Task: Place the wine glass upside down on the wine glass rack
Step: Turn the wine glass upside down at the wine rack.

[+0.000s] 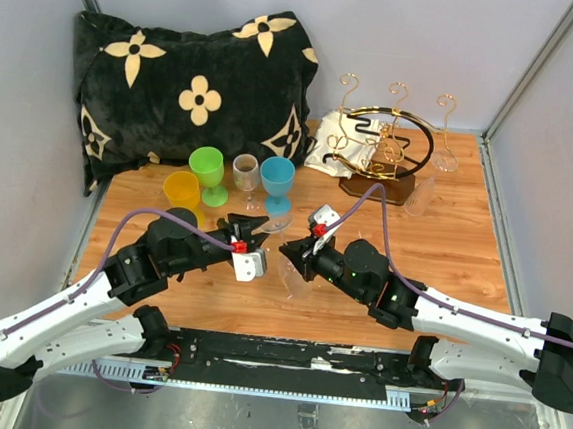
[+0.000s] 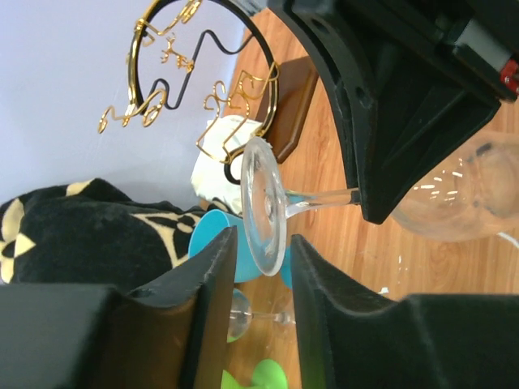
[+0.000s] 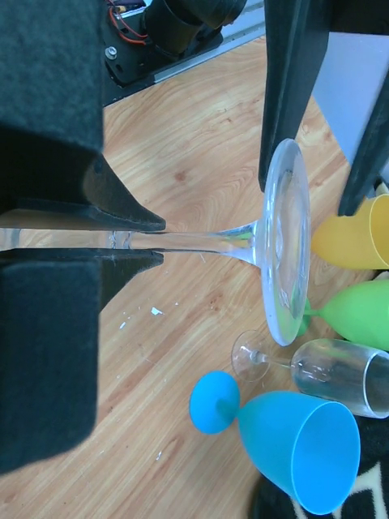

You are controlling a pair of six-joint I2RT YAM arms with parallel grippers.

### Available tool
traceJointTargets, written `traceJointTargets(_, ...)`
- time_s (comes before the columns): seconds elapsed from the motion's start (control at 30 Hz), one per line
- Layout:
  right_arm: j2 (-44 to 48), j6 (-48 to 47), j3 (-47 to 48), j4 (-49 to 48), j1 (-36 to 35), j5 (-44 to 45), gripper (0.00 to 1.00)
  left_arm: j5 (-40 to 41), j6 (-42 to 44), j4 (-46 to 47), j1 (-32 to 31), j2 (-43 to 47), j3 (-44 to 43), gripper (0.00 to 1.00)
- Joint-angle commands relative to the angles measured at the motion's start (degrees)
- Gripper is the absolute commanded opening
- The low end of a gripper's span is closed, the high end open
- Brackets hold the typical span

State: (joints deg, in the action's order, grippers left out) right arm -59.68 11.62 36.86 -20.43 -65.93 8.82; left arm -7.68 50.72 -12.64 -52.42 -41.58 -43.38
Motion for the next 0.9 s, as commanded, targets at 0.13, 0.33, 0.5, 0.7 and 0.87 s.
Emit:
traceJointTargets(0.13,3.7,-2.0,-2.9,-4.2,-0.9,5.0,0.01,-1.4,-4.2,2.1,-0.5,2.3,-0.1,0.62)
traceJointTargets(0.33,9.6,-4.3,-9.5,-8.1,-0.9,10.0,0.01,-0.4,-9.4,2.8,-0.5,4.5,-0.1,1.00)
traceJointTargets(0.5,16.8,-11.6,-14.6,-10.0,-0.9,12.7,0.01,3.7,-17.6,4.8,-0.5,5.8,1.0,1.00)
traceJointTargets(0.7,25.7,-14.4,-20.1,-11.7,1.9,15.2,0.01,7.5,-33.0,6.7,-0.5,5.5,1.4,1.00)
traceJointTargets(0.87,27.4,-9.2,-22.6,-13.5,11.7,6.1,0.01,12.1,-42.5,6.7,-0.5,4.0,1.6,1.00)
